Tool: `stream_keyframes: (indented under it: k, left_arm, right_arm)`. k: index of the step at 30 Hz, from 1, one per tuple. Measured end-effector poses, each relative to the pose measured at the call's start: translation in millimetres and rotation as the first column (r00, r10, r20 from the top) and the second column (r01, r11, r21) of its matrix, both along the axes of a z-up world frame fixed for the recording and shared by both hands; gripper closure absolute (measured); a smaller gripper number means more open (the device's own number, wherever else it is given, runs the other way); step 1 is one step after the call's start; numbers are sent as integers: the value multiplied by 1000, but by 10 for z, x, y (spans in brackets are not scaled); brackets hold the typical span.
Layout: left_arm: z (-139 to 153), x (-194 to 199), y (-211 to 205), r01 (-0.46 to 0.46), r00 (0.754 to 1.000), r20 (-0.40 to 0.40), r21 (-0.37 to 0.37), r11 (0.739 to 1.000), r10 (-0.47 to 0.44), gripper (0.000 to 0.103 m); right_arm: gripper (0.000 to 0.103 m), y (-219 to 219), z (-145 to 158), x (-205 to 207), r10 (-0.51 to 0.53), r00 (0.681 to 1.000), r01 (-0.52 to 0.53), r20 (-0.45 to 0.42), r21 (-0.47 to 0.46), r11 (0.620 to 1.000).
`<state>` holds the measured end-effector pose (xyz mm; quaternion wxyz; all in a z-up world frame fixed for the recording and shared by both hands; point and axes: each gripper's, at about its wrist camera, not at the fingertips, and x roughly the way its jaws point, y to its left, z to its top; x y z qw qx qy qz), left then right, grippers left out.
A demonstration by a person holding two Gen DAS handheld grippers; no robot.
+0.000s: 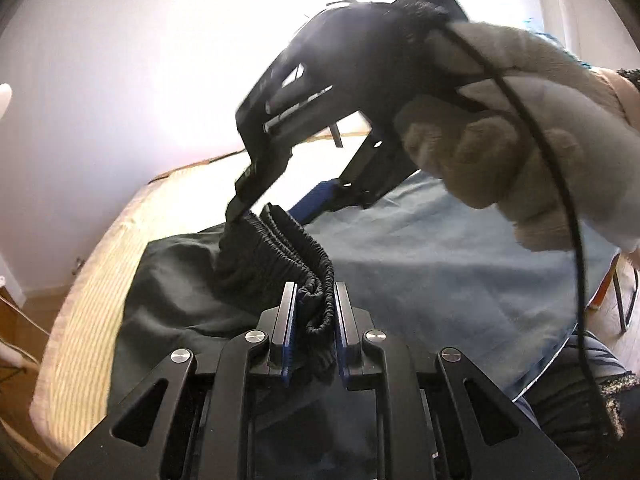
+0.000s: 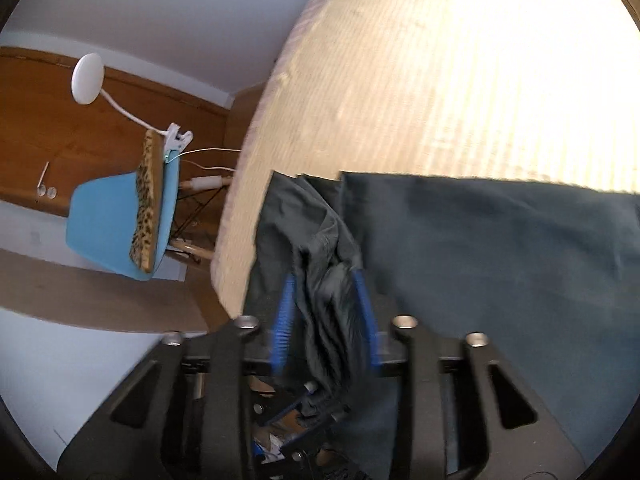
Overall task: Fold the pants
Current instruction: 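Grasp the waistband with the right tool while the left tool opens and releases it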
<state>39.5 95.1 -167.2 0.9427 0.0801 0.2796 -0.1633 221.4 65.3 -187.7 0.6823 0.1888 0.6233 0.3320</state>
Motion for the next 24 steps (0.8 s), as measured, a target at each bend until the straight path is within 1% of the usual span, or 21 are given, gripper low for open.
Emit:
stream_keyframes:
  k: [1, 2, 3, 6, 9, 10, 11, 12, 13, 14, 15, 16, 19, 22, 23, 24]
  left_arm:
    - [-14, 12, 13, -2, 1000, -10, -17, 1000, 2, 88]
    - [9, -25, 10, -6, 1000, -13, -25, 1000, 6, 88]
    - [17, -19, 15, -11, 1000, -13, -27, 1000, 11, 88]
    - [67, 43, -8, -7, 1000, -4, -18, 1000, 7, 88]
    - [76, 71, -85, 11, 1000, -4, 1, 1000, -11, 88]
    - [76, 49, -136, 17, 1000, -2, 8, 1000, -17, 88]
    - [17, -60, -69, 25, 1000, 0, 13, 1000, -25, 88]
    - [23, -67, -93, 37, 999, 0, 16, 999, -37, 88]
    - [8, -101, -63, 43, 999, 1, 16, 999, -43, 88]
    - [11, -134, -48, 46, 999, 5, 18, 999, -46, 88]
    - [37, -162, -57, 47, 999, 7, 19, 999, -47, 88]
    - [44, -155, -33, 45, 999, 7, 13, 999, -45, 88]
    - [86, -118, 17, 56, 998, -14, -30, 998, -57, 88]
    - [129, -142, 30, 69, 998, 5, -26, 997, -69, 88]
    - [206, -200, -38, 73, 997, 7, -26, 997, -73, 88]
    - [230, -206, -29, 77, 997, 6, -35, 996, -77, 86]
  right_arm:
    - [46, -27, 2, -12, -3, 1000, 3, 5, -1, 1000]
    - [38, -52, 9, -27, -6, 1000, 6, 14, -8, 1000]
    - [35, -69, 16, -38, -7, 1000, 7, 22, -11, 1000]
    - [34, -87, -2, -41, -1, 1000, 2, 21, -53, 999]
    - [34, -32, -36, -67, 23, 1000, -24, -2, -55, 998]
    - [34, 7, -46, -70, 29, 1000, -29, -2, -66, 997]
    - [34, 26, -58, -81, 36, 999, -37, -4, -78, 996]
    - [35, 45, -73, -90, 43, 999, -43, -7, -91, 995]
    - [46, 62, -89, -103, 39, 999, -39, -9, -98, 994]
    - [67, 42, -115, -98, 27, 999, -30, -26, -87, 996]
    - [76, 18, -143, -97, 16, 999, -20, -48, -72, 997]
    - [81, -28, -159, -90, -1, 998, -2, -61, -57, 998]
    - [84, -153, -115, -106, -21, 999, 19, -29, -56, 998]
    - [85, -250, -58, -122, -39, 999, 39, -11, -47, 998]
    - [85, -282, -31, -127, -44, 999, 44, -3, -45, 998]
    - [85, -304, -6, -133, -48, 999, 48, 6, -42, 998]
